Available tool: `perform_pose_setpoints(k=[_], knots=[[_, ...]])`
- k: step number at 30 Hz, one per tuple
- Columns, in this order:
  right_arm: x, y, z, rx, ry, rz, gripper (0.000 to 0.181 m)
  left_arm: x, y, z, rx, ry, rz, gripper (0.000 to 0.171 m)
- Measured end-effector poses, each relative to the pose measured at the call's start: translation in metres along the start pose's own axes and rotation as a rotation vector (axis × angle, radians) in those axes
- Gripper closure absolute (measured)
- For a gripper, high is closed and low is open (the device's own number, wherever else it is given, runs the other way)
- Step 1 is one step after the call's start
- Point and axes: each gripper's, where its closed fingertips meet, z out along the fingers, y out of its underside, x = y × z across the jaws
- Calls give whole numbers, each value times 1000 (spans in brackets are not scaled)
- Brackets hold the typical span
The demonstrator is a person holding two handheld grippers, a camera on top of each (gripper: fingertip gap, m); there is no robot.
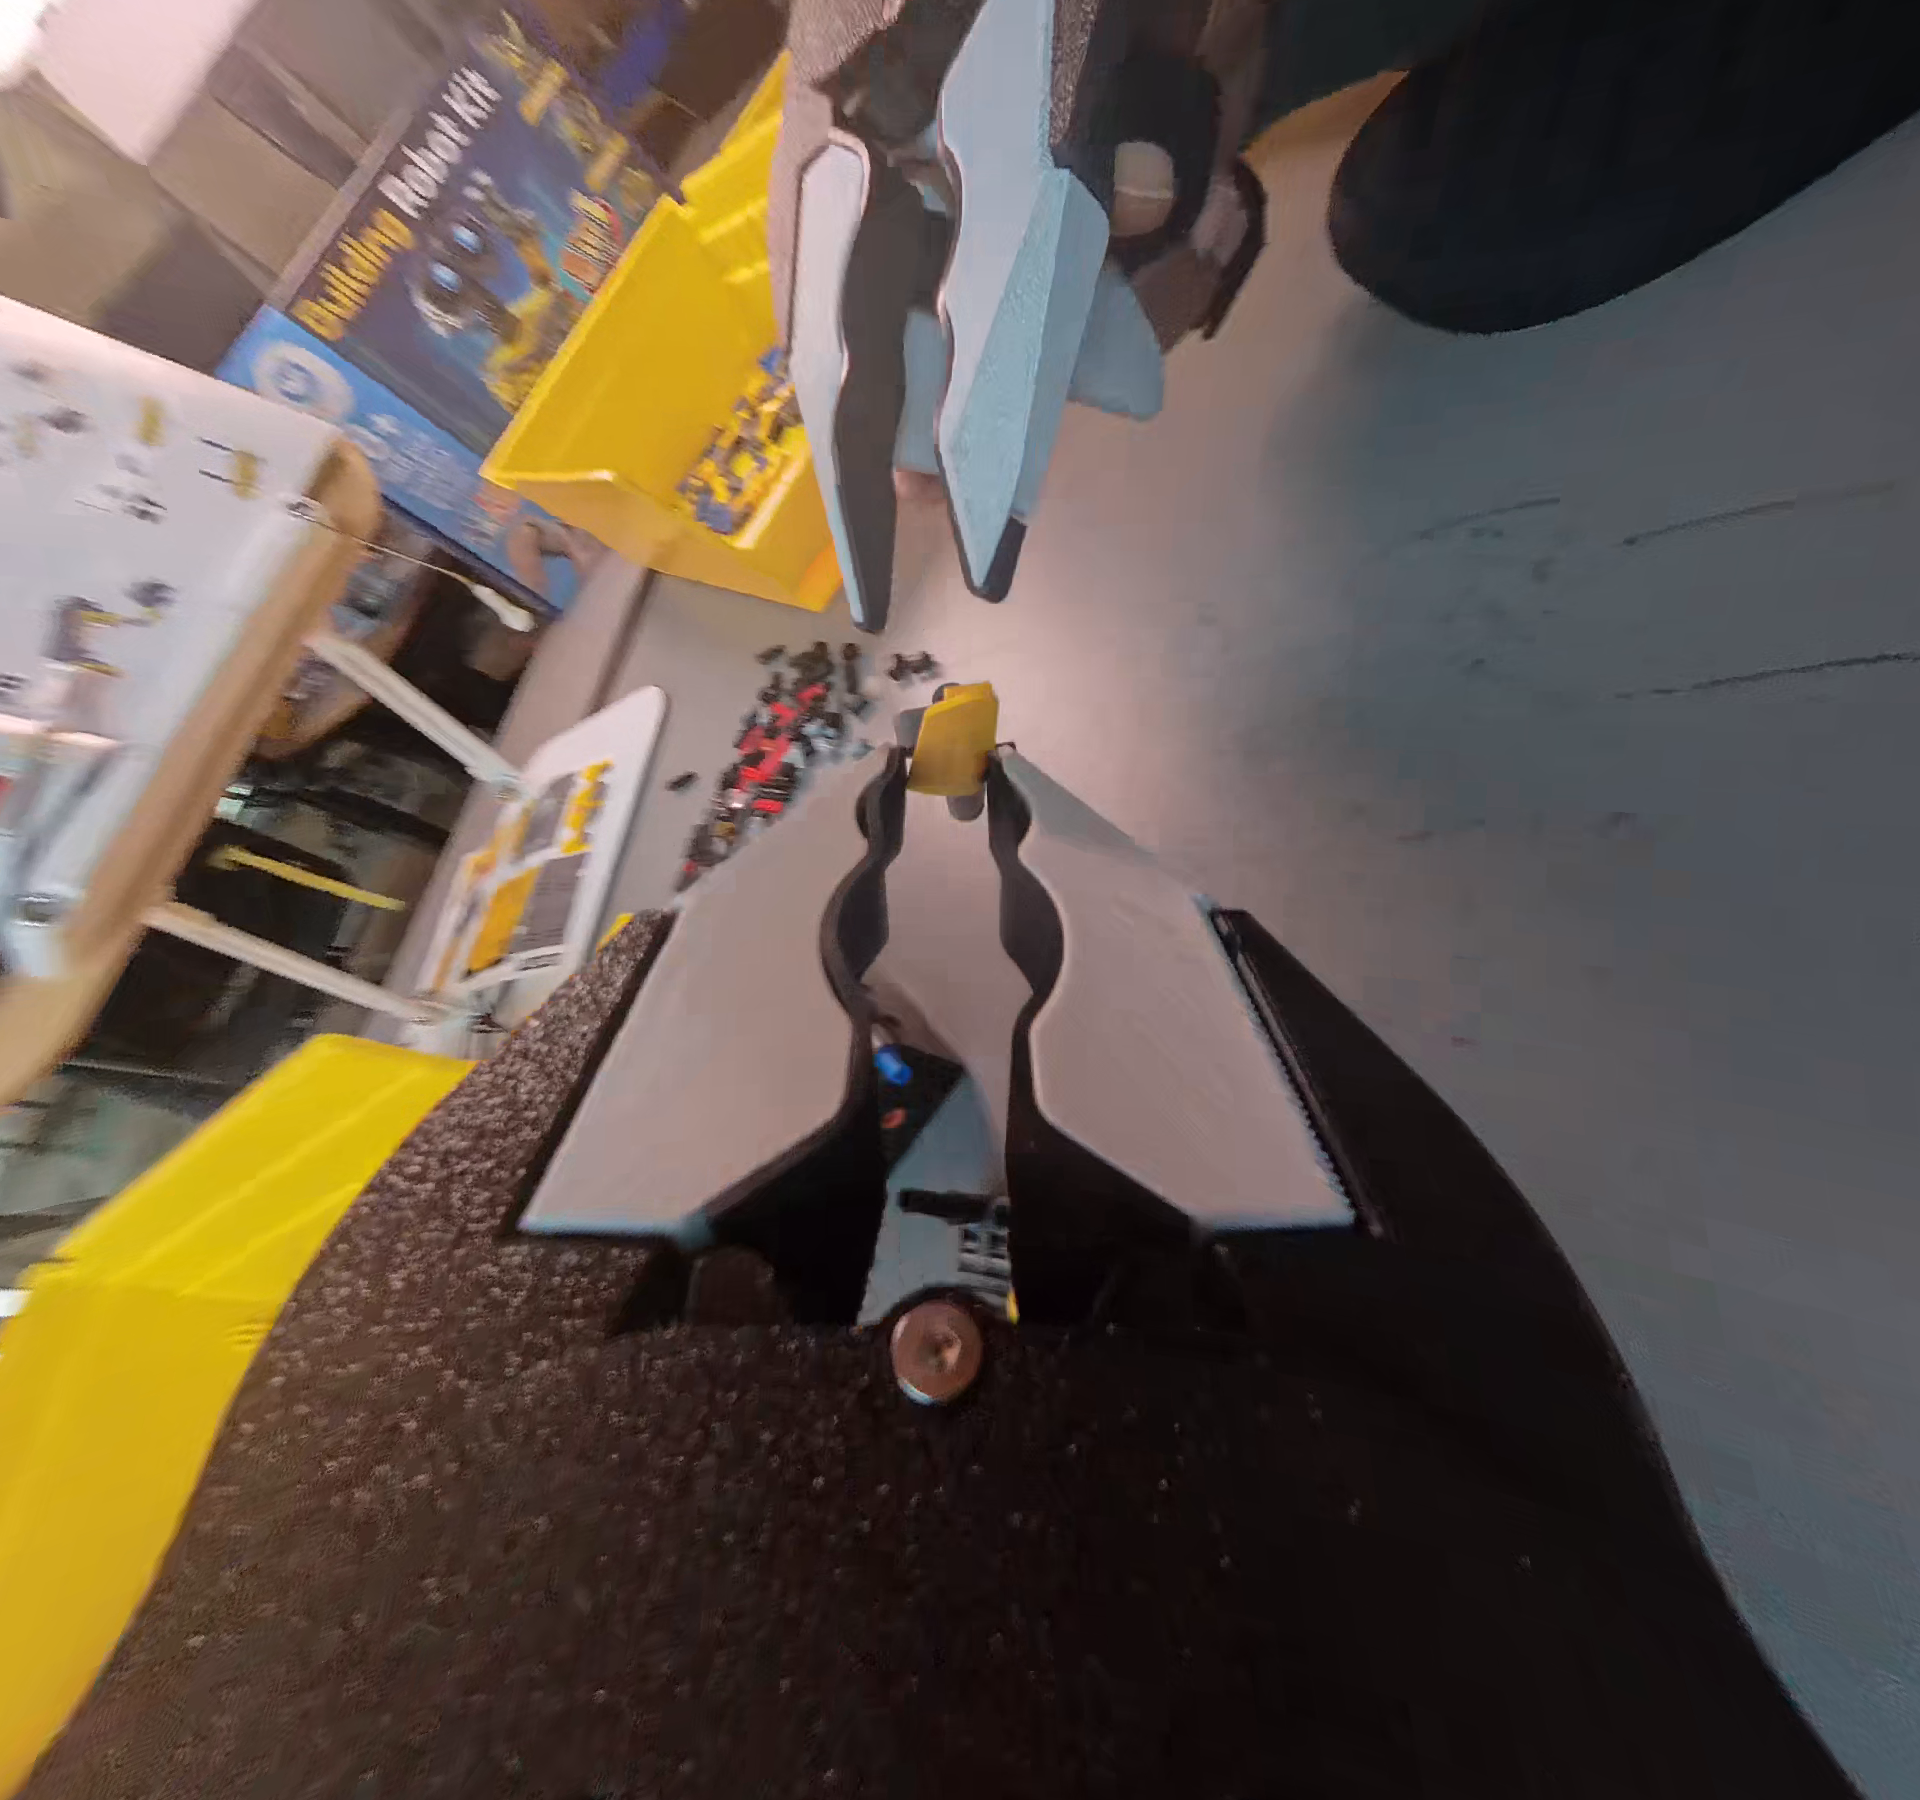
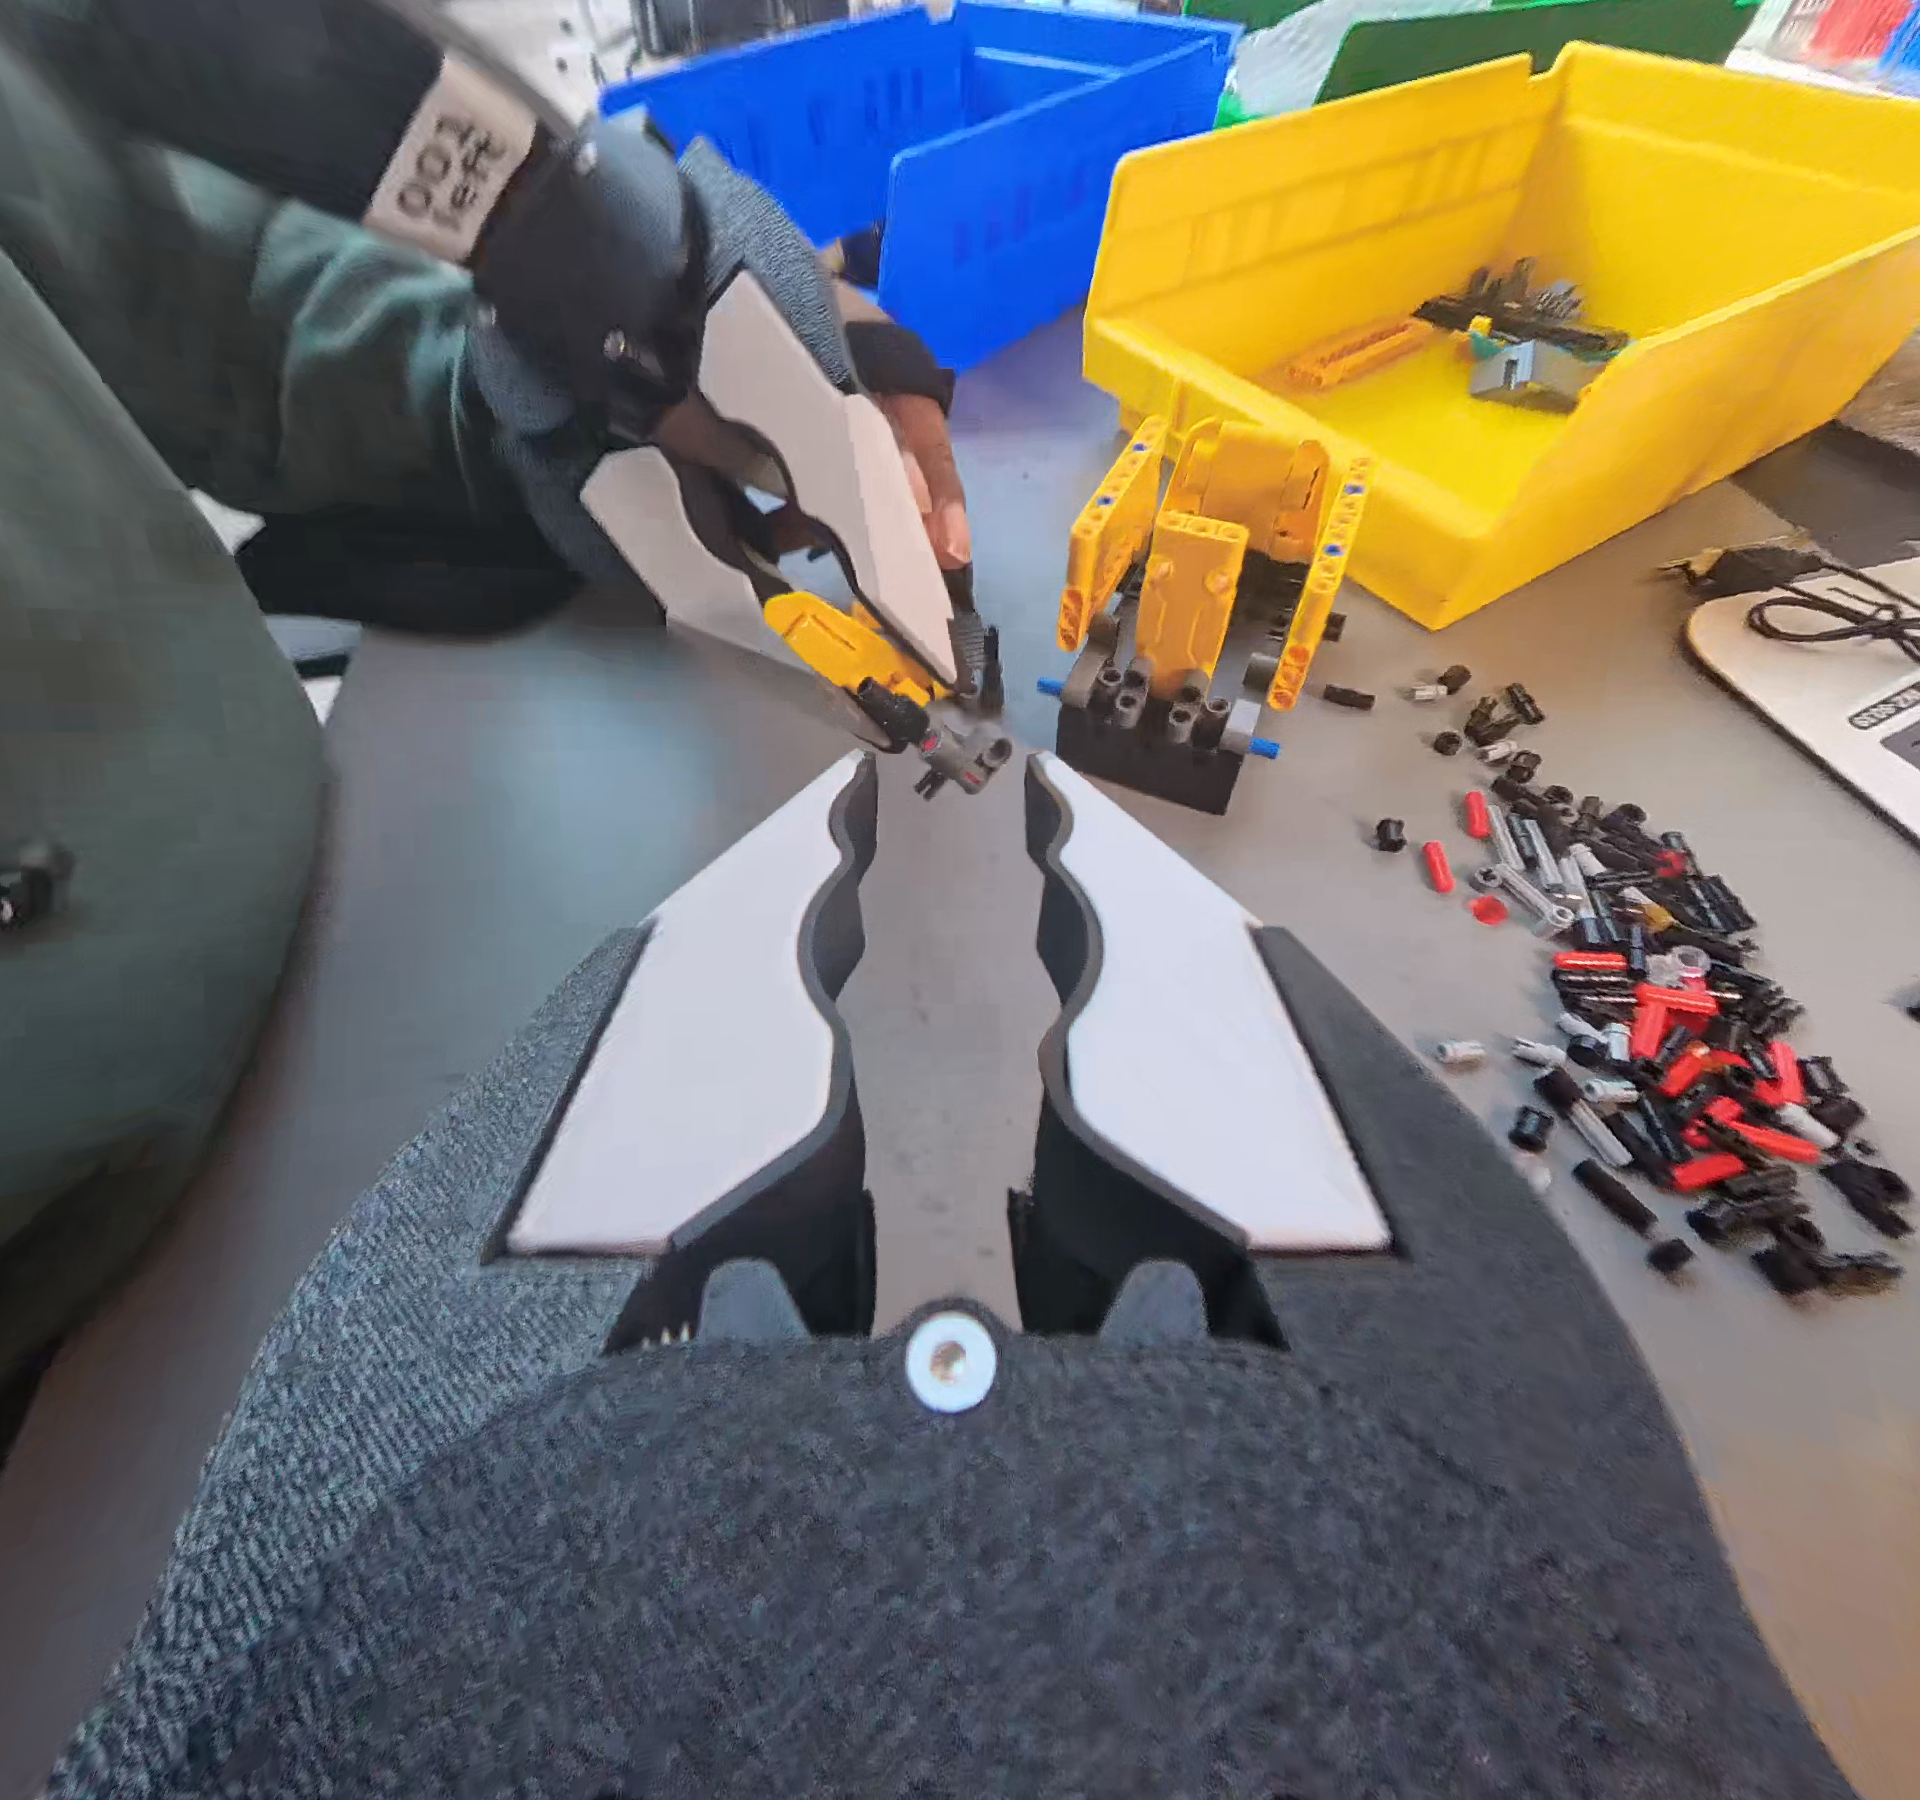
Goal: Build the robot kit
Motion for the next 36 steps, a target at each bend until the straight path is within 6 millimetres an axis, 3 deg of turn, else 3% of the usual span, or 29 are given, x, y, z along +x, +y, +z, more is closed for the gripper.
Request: perform_pose_setpoints(k=[5, 9, 20, 24, 28, 31, 36], knots=[[2, -12, 10, 105, -49, 193, 146, -16, -11, -7, -3, -205, 267, 158], [-4, -13, 14, 119, -67, 177, 158, -13, -16, -9, -10, -236, 366, 158], [-12, -25, 9, 194, -88, 115, 166, -14, -27, -18, 39, -258, 357, 157], [-5, -38, 1, 257, 42, -67, 166, -27, -26, -26, 123, -190, 20, 155], [2, -57, -15, 328, 242, -315, 167, -41, -34, -35, 342, 75, -631, 144], [-2, -60, -12, 303, 343, -500, 166, -47, -39, -40, 490, 311, -1037, 134], [-19, -64, -3, 287, 407, -710, 166, -35, -51, -38, 554, 570, -1272, 133]])
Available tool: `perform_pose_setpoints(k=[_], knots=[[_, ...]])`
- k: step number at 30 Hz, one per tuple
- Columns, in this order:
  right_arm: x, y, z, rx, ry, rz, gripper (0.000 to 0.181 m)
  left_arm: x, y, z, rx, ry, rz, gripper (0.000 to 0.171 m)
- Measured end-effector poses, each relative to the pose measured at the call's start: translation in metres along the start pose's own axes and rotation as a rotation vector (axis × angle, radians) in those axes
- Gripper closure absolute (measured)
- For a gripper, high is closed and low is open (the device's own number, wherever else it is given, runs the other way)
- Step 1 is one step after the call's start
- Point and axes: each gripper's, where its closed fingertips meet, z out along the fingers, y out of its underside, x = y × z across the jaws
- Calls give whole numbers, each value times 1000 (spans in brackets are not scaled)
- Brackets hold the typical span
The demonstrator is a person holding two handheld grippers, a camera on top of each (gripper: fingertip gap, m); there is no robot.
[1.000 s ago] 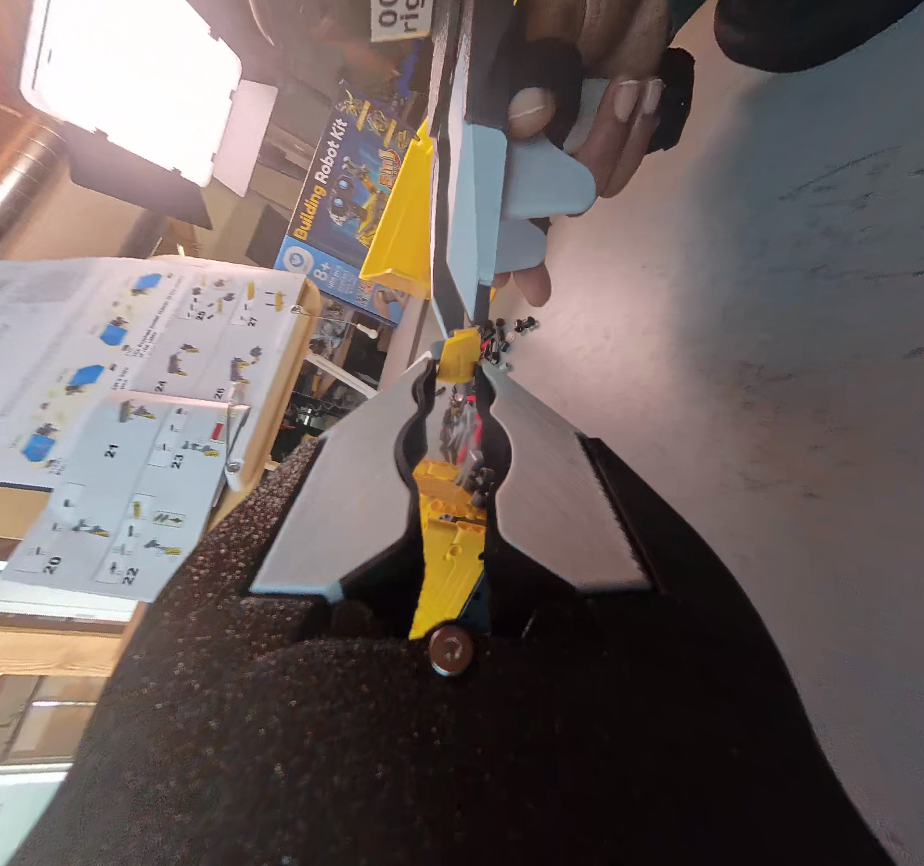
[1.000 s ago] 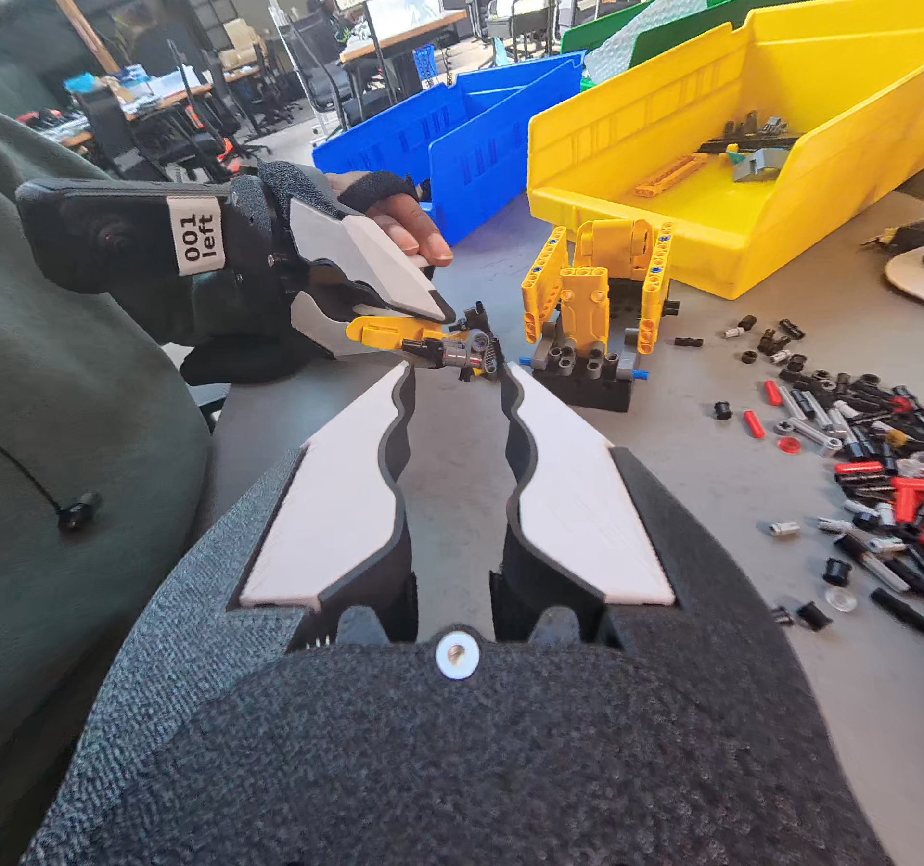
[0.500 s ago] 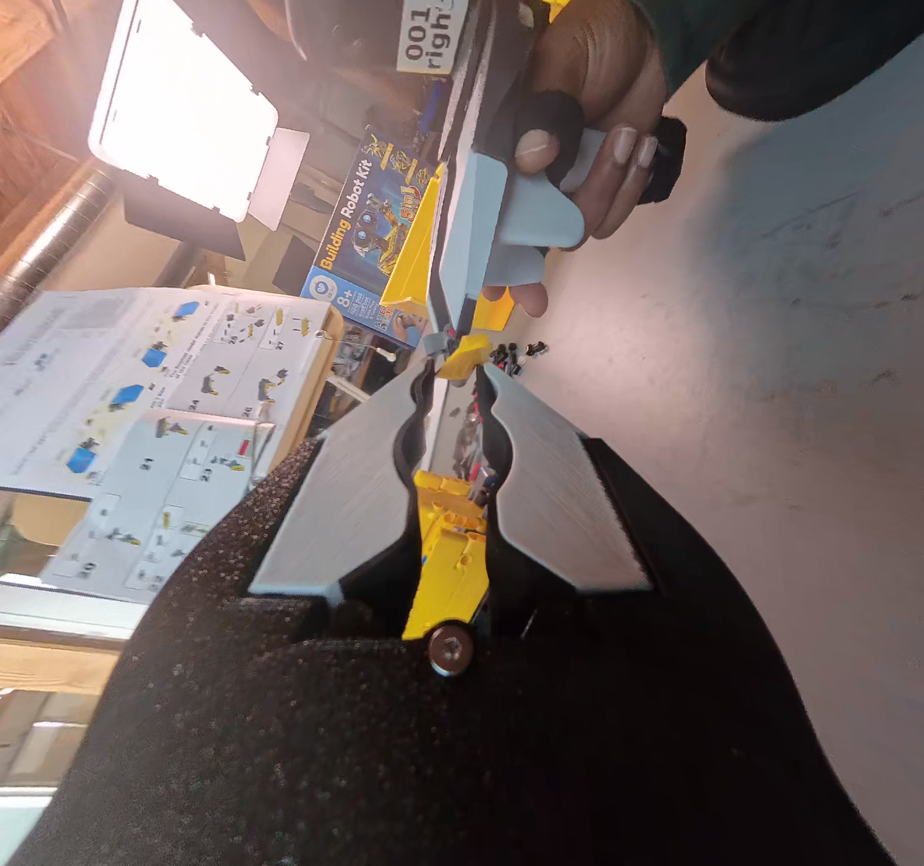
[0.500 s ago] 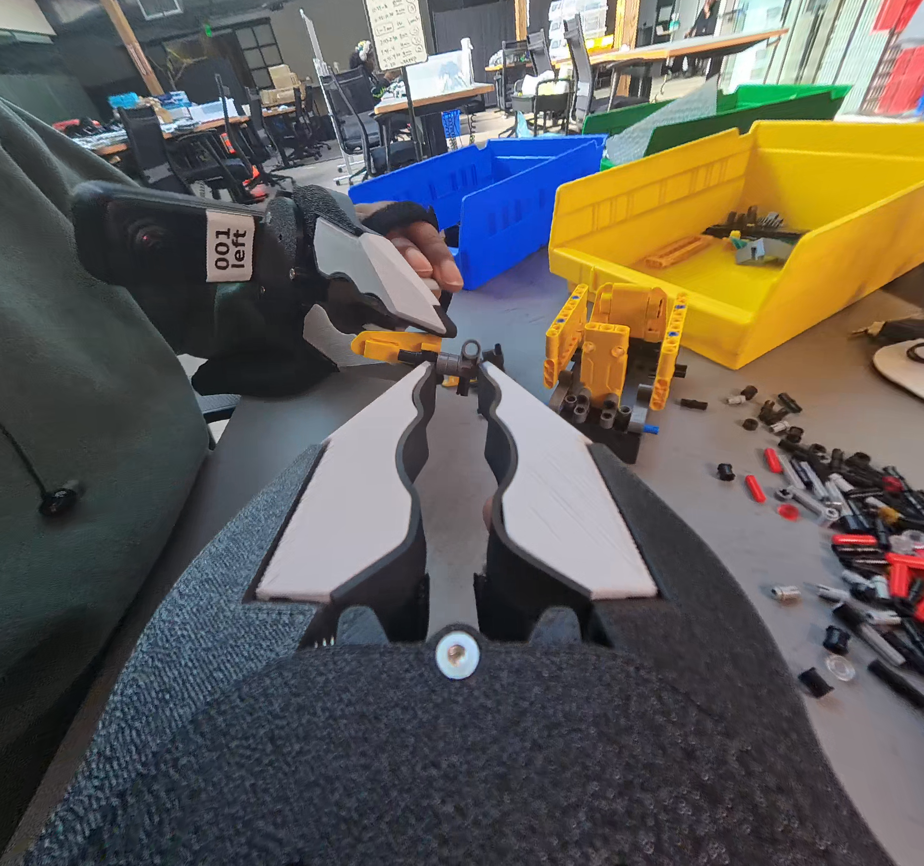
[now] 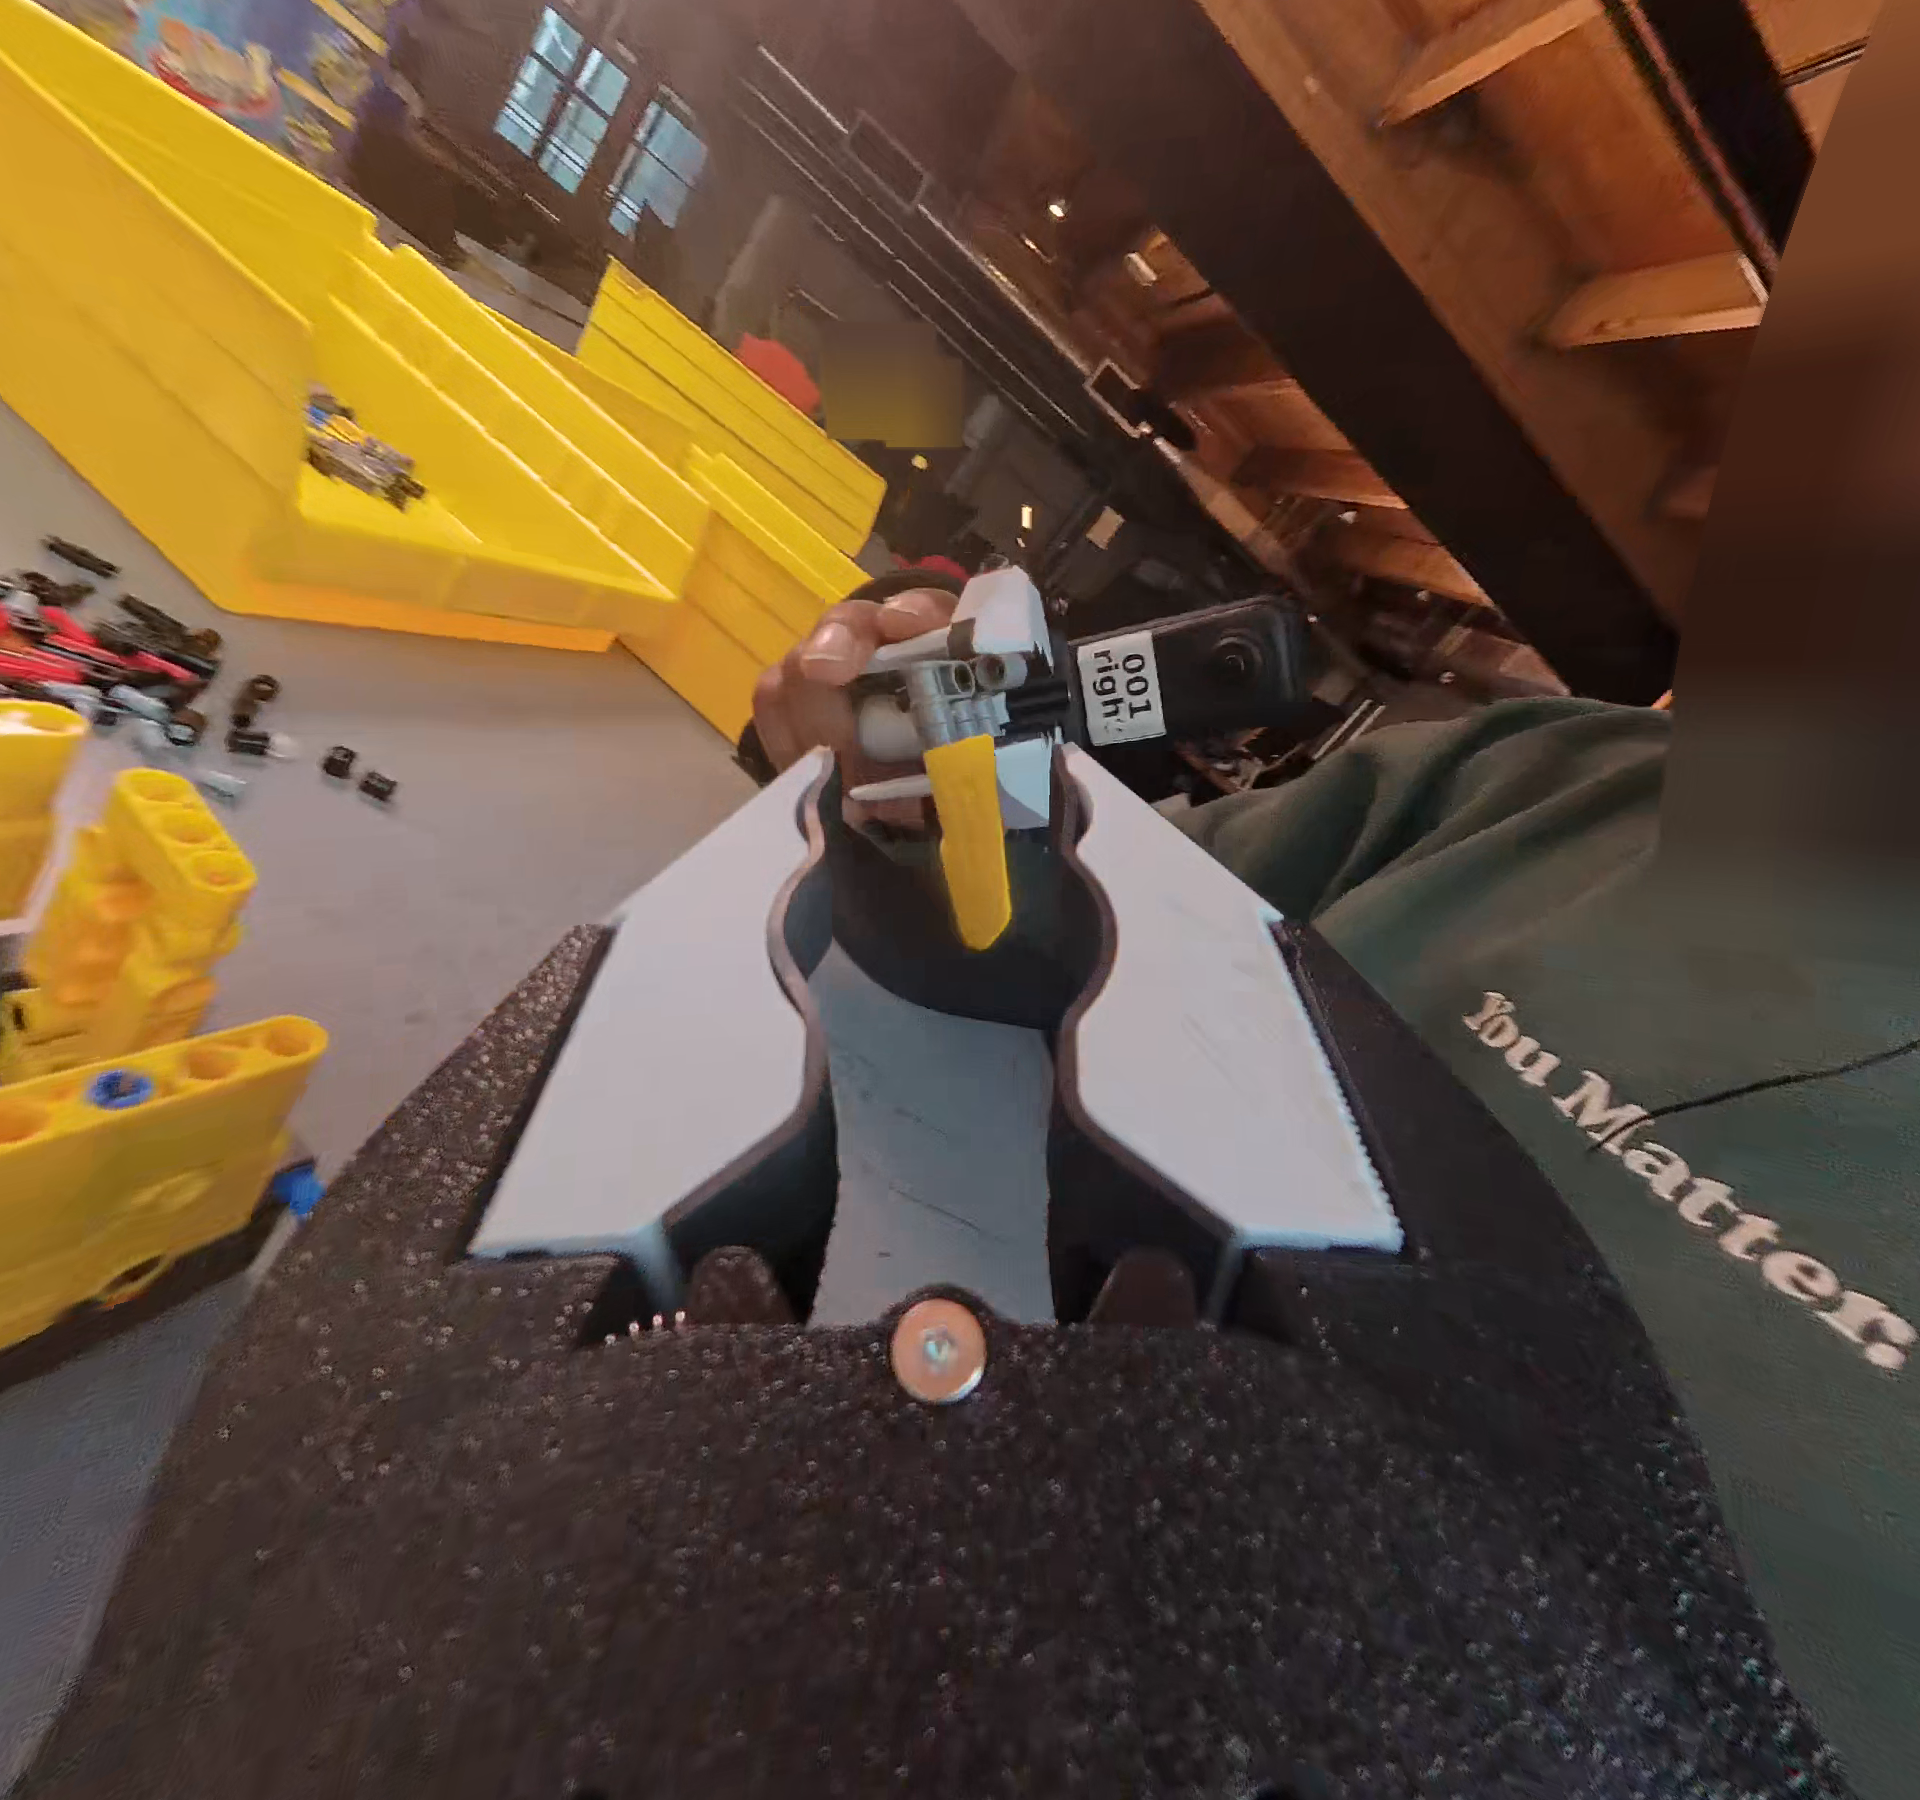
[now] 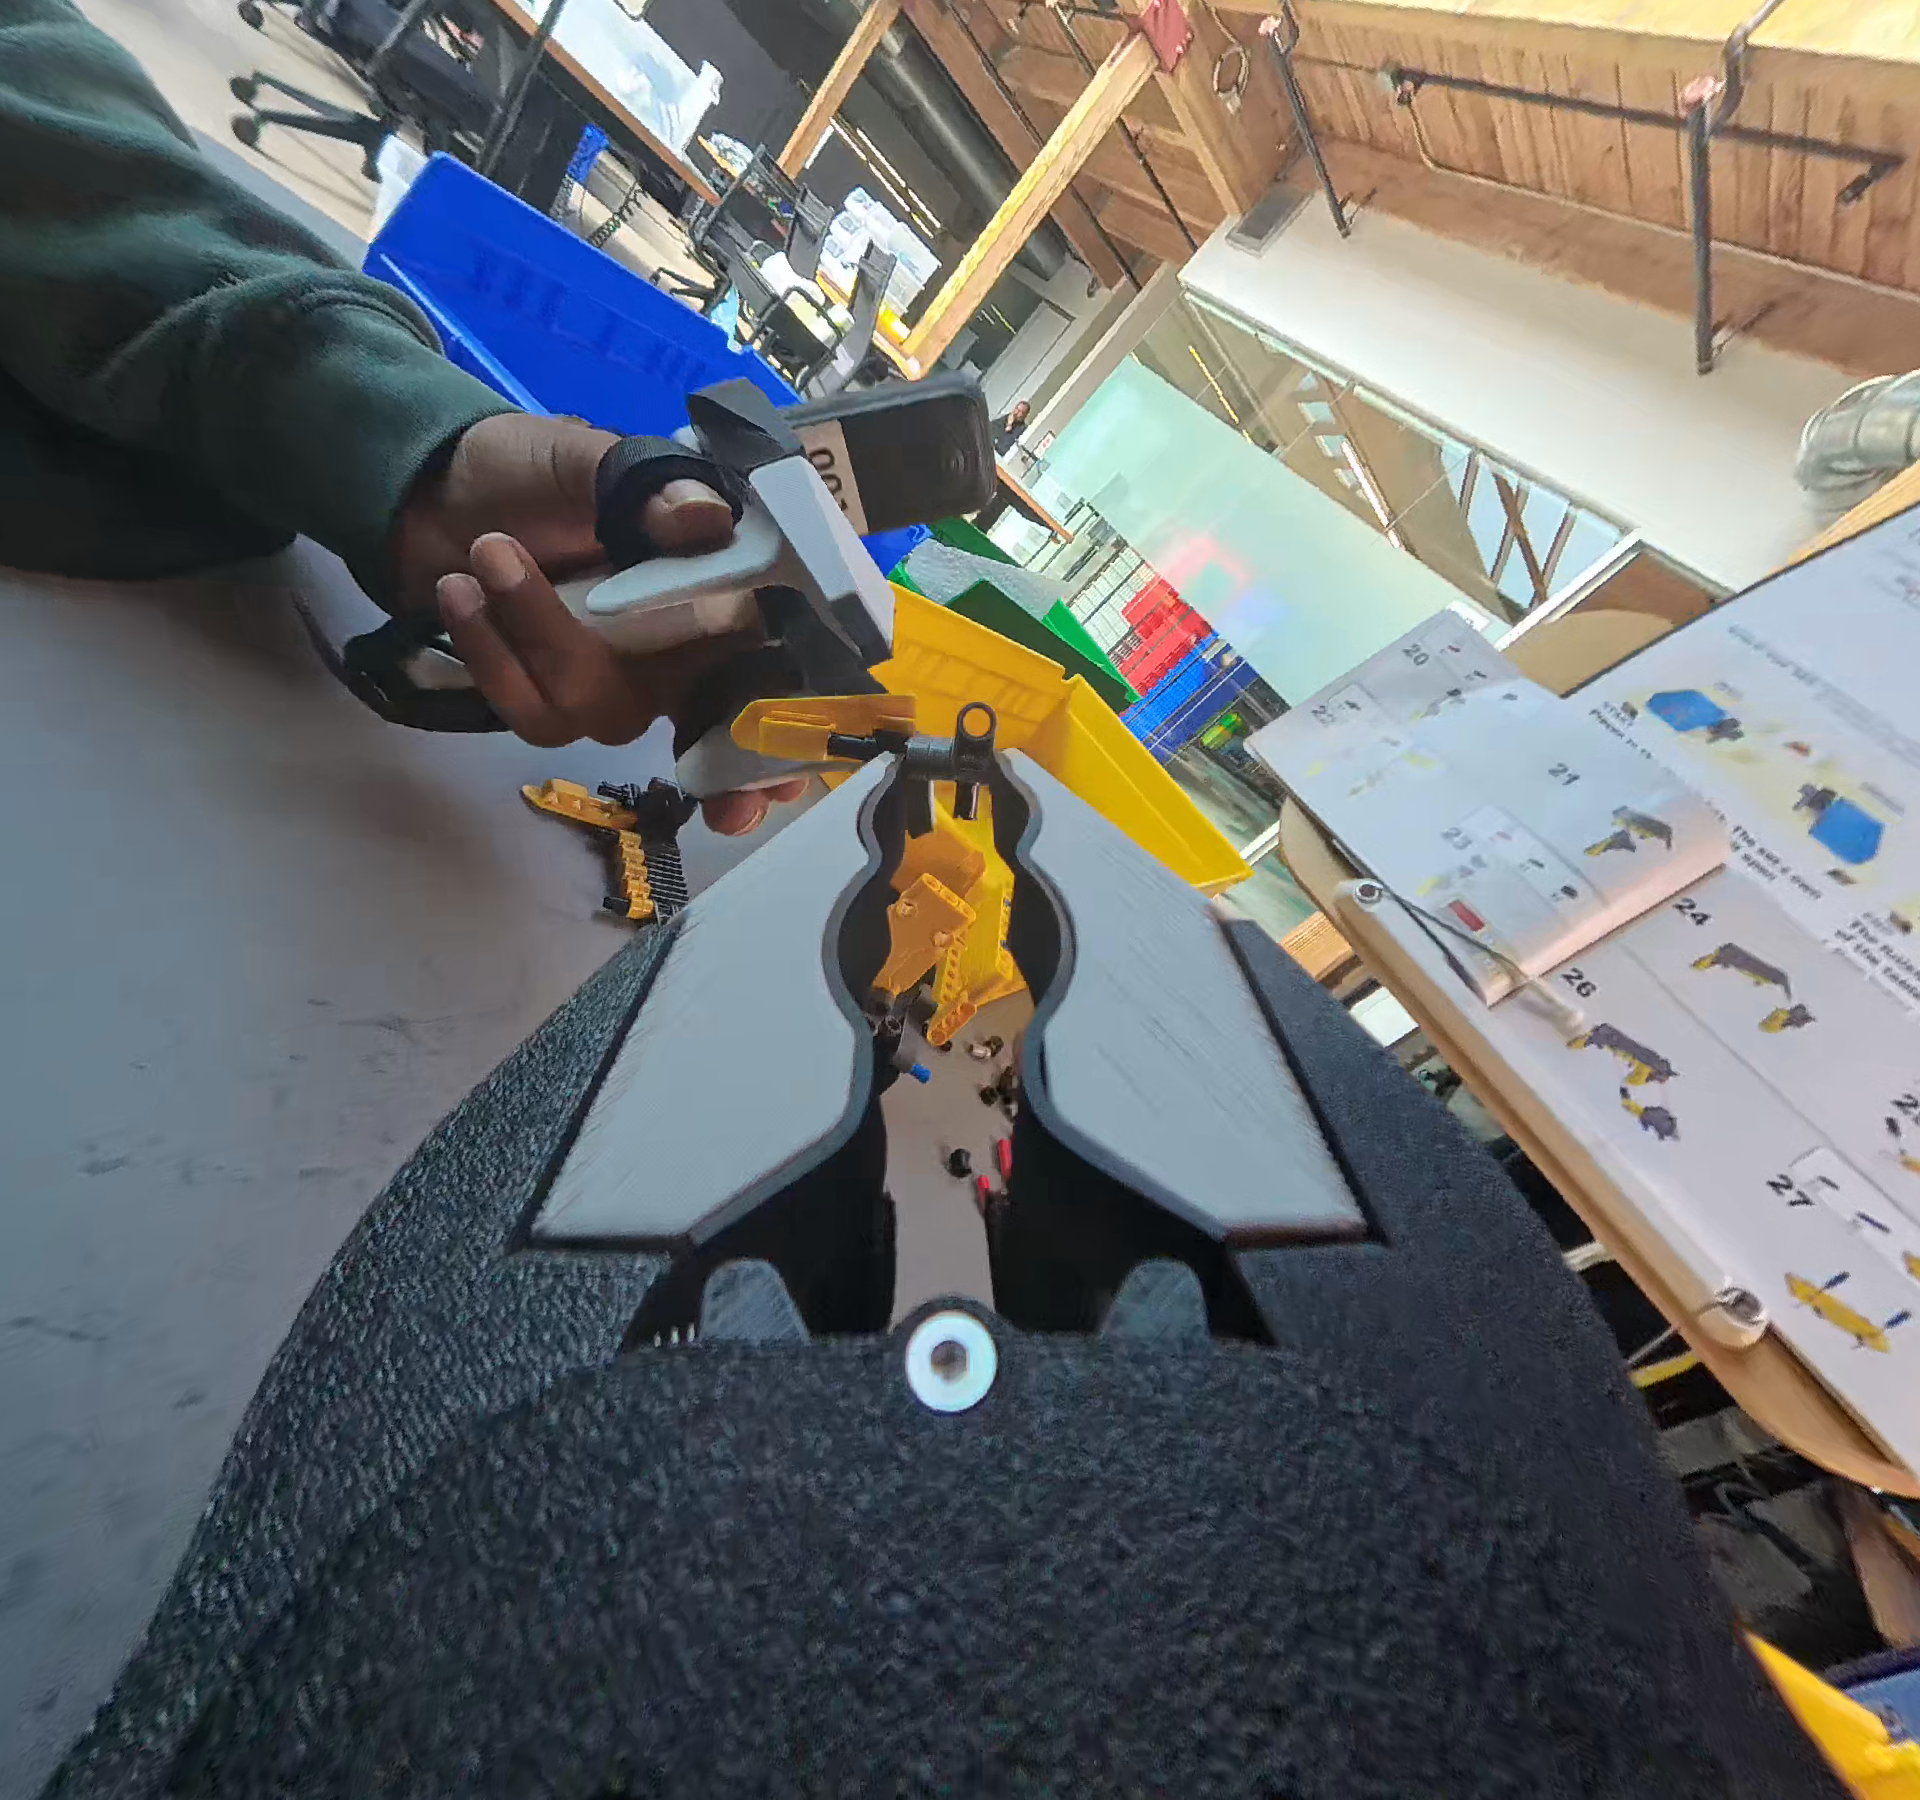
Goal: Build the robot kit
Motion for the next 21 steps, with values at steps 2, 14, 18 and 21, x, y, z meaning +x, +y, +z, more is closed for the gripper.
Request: perform_pose_setpoints(k=[2, 14, 18, 21], knots=[[-3, -6, 1, 6, 9, -57, 167, 8, 6, 5, -25, 49, -13, 149], [-10, 4, 2, -64, 4, -133, 165, -6, 15, 1, -143, -204, 453, 160], [-13, 5, 3, -86, 9, -204, 166, -7, 18, 0, -158, -211, 477, 160], [-14, 4, 2, -85, 1, -206, 167, -7, 19, 0, -161, -201, 466, 160]])
